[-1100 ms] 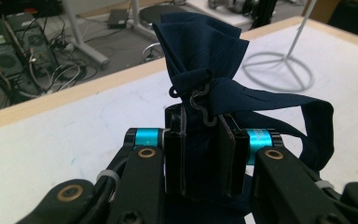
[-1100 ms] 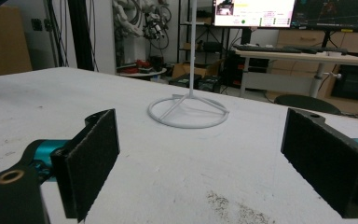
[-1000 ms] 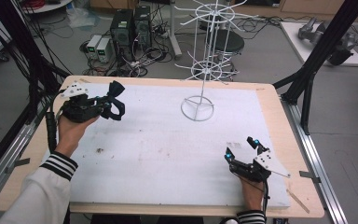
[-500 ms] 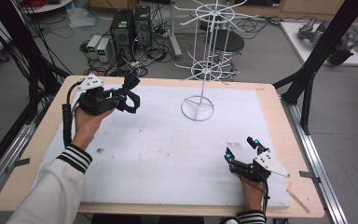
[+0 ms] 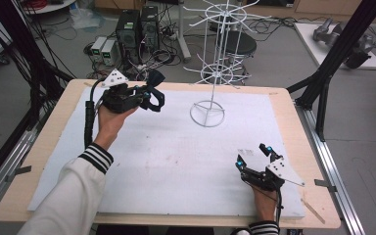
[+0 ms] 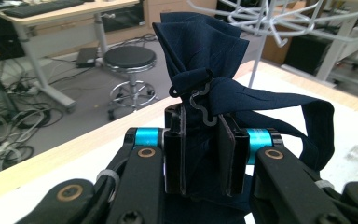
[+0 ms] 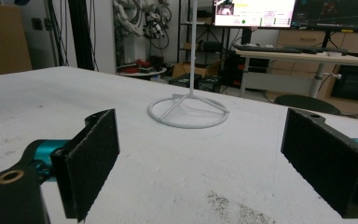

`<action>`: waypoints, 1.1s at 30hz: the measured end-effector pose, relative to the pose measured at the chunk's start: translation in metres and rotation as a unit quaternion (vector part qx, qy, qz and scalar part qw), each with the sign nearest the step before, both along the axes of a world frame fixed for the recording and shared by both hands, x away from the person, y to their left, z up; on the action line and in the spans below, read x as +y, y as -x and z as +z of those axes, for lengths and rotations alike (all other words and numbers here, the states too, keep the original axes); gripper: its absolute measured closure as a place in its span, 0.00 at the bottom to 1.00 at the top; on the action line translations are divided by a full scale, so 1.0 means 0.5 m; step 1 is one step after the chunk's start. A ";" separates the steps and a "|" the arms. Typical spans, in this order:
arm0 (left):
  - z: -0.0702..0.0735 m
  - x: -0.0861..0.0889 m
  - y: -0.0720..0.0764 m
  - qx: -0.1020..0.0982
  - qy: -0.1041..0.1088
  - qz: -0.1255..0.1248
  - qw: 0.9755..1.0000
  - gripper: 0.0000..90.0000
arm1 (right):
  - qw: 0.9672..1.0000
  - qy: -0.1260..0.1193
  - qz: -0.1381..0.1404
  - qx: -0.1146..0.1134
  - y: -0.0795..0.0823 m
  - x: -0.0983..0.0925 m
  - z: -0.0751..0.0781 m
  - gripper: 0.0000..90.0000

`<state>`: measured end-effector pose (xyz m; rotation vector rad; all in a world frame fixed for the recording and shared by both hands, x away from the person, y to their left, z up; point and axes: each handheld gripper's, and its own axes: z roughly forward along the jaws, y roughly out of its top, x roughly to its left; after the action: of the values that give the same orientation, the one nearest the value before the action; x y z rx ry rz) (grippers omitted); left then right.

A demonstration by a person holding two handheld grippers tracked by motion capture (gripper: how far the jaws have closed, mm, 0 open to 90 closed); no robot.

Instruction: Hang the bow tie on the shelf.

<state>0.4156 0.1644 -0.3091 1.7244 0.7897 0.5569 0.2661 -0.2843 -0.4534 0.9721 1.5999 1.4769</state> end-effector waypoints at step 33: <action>0.035 -0.098 -0.064 -0.006 0.043 -0.038 0.998 0.83 | 1.000 -0.001 0.000 0.000 0.001 0.001 0.000 0.12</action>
<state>0.4477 0.1156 -0.2917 1.6630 0.7256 0.4736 0.2657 -0.2839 -0.4536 0.9719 1.5986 1.4798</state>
